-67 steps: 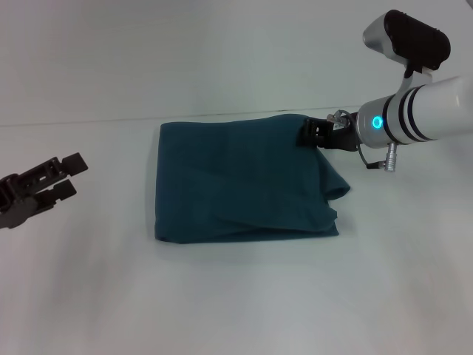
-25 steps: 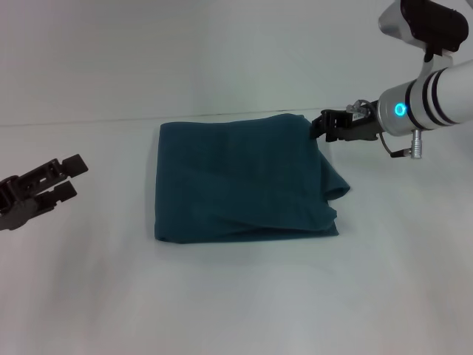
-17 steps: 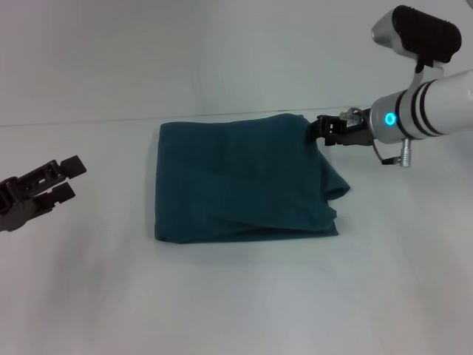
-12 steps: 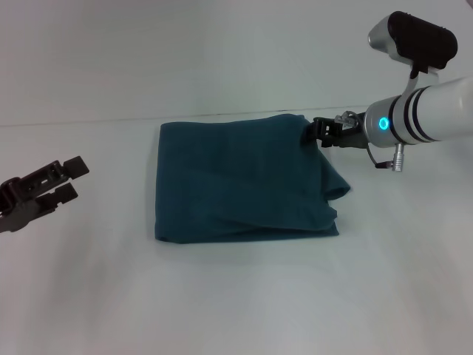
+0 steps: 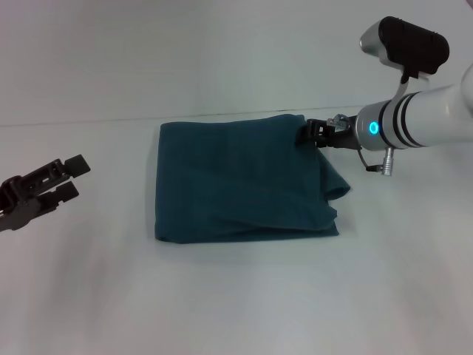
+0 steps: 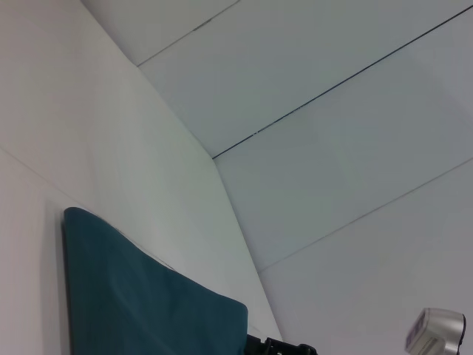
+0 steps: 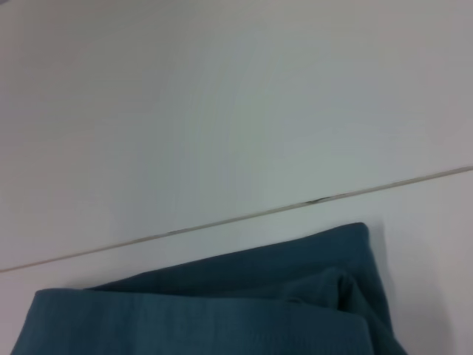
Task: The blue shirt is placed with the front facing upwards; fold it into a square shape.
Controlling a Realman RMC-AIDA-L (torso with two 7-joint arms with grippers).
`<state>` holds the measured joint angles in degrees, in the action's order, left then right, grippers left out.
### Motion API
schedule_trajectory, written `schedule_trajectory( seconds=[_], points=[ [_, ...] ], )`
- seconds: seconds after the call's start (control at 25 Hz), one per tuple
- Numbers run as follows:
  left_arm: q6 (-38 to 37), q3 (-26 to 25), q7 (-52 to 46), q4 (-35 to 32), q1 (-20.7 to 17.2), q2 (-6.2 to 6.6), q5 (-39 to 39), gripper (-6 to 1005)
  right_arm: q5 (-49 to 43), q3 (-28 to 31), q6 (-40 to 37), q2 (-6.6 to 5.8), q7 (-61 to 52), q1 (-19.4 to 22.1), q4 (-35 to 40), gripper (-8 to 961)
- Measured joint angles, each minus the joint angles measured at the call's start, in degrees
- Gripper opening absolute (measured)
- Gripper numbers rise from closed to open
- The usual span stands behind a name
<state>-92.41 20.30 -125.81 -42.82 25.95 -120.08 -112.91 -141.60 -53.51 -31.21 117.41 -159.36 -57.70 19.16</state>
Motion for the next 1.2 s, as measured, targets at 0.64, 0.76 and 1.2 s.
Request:
schedule_trajectory(
  seconds=[0.64, 0.76, 1.2],
  points=[
    [0.34, 0.0, 0.04, 0.12, -0.14, -0.13, 0.06, 936, 0.01, -0.03, -0.24, 1.07, 0.17, 0.19, 2.14, 98],
    [0.34, 0.0, 0.04, 0.11, -0.2, -0.15, 0.06, 936, 0.18, 0.04, -1.63, 0.95, -0.27, 1.18, 4.51, 43],
    [0.08, 0.0, 0.04, 0.11, -0.21, -0.16, 0.06, 936, 1.18, -0.33, -4.05, 0.58, 1.2, 2.13, 9.04, 6]
  ],
)
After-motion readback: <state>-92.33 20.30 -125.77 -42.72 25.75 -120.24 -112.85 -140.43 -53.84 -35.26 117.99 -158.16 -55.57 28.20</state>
